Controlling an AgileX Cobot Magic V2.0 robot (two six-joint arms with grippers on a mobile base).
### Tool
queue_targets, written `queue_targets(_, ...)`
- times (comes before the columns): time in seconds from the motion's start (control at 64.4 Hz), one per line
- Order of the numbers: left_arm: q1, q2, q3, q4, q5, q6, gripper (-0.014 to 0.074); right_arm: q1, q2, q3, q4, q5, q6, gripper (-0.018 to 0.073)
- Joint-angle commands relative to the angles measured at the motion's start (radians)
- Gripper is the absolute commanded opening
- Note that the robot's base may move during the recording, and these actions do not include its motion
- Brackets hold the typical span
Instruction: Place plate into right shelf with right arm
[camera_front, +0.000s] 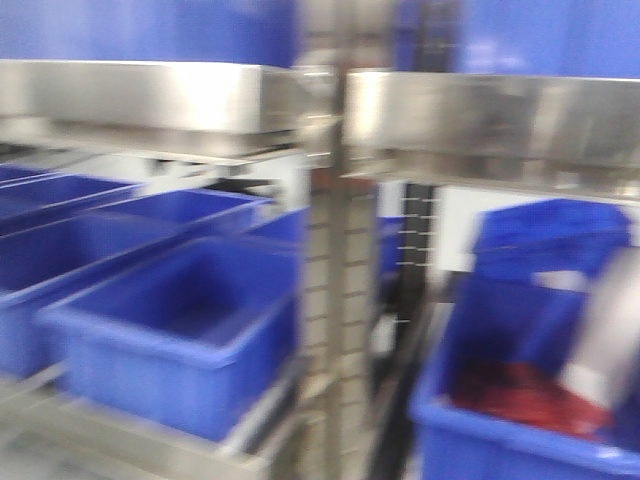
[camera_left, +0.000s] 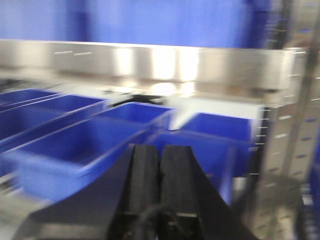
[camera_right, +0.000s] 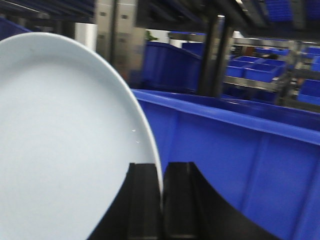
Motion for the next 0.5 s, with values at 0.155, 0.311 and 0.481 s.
queue_targets(0.155, -0.006, -0.011, 0.009, -0.002, -0.083, -0.002, -0.0047, -0.004, 0.013, -0.029, -0.014, -0.093, -0.002, 0.0054)
queue_targets(0.311, -0.006, -0.011, 0.007, -0.002, -0.083, -0.002, -0.0047, -0.004, 0.013, -0.029, -0.014, -0.093, -0.002, 0.0054)
queue_targets(0.481, -0.006, -0.011, 0.007, -0.002, -0.083, -0.002, -0.0047, -0.004, 0.013, -0.029, -0.014, -0.093, -0.002, 0.0054)
